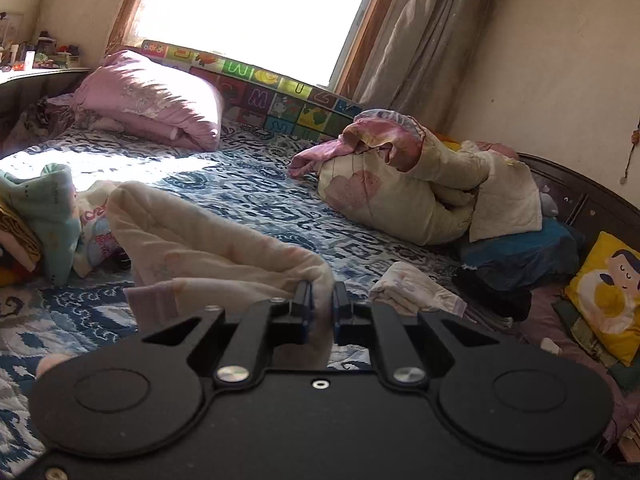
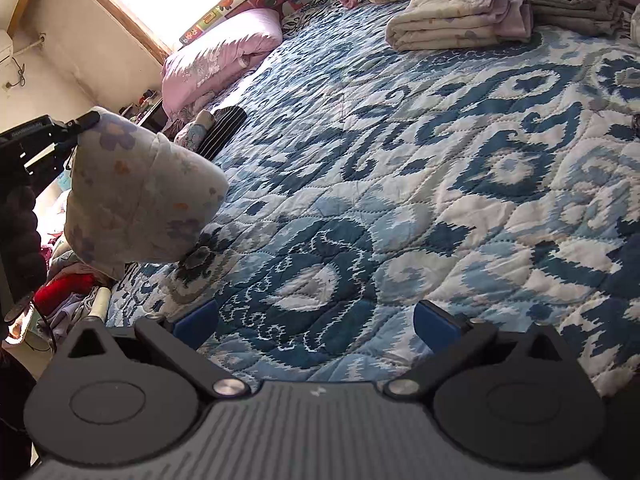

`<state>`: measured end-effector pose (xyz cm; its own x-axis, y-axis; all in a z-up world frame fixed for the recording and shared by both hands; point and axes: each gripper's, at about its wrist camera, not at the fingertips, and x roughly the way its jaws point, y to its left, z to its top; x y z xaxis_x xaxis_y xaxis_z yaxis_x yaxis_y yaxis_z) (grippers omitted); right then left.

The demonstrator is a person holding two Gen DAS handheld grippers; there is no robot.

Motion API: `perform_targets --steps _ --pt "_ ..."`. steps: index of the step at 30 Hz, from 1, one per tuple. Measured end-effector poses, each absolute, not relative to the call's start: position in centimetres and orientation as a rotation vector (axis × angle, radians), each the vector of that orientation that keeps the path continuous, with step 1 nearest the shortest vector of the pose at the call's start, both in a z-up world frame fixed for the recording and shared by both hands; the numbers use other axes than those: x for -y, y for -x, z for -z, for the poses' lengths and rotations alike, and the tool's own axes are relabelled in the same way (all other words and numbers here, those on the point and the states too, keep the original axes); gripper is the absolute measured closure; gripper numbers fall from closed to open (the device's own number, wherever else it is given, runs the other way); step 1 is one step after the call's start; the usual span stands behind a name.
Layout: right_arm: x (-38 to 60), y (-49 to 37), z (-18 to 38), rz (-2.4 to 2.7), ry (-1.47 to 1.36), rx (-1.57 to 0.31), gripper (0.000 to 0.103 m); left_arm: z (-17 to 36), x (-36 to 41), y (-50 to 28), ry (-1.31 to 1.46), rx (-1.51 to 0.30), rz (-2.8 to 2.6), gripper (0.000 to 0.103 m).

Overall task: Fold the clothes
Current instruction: 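Lift the pajama top with the left tool and carry it over the quilt, then grasp the pajama top with the right tool while the left tool holds it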

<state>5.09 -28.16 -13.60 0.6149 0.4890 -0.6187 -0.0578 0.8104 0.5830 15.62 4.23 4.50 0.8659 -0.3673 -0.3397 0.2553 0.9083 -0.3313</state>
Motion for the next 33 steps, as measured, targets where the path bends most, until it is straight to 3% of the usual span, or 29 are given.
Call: perform_targets --steps 3,6,9,10,11,12,23,26,30,33 --pt "29.0 -5.1 13.9 -0.317 -0.574 -0.851 0.0 -3.8 -2.1 -14.2 0.179 -0.435 0.437 0.095" --pt "30.0 -5.0 14.1 -0.292 -0.603 -0.84 0.0 0.1 -1.2 -12.3 0.08 -0.559 0.525 0.094" --pt "31.2 -4.9 14.2 -0.263 -0.636 -0.826 0.0 4.1 -1.7 -9.8 0.056 -0.709 0.58 0.084" --pt "31.6 -4.9 14.2 -0.256 -0.648 -0.815 0.0 5.0 -2.2 -8.8 0.071 -0.734 0.573 0.075" --pt "31.9 -4.9 14.2 -0.25 -0.659 -0.804 0.0 5.7 -2.9 -8.0 0.106 -0.749 0.56 0.062" --pt "32.3 -4.9 14.2 -0.244 -0.672 -0.793 0.0 6.2 -3.6 -7.3 0.147 -0.762 0.547 0.059" --pt "34.0 -9.1 16.4 -0.202 -0.739 -0.8 0.0 7.8 -9.3 -6.0 0.662 -0.897 0.352 0.04" --pt "33.8 -11.3 17.9 -0.215 -0.775 -0.838 0.0 6.0 -7.8 -6.3 0.53 -0.851 0.384 0.029" --pt "33.0 -14.0 18.9 -0.273 -0.761 -0.868 0.001 5.8 -5.6 -9.2 0.377 -0.882 0.424 0.025" --pt "32.3 -15.3 18.9 -0.384 -0.764 -0.902 0.008 7.5 -3.9 -11.9 0.302 -0.968 0.463 0.018"
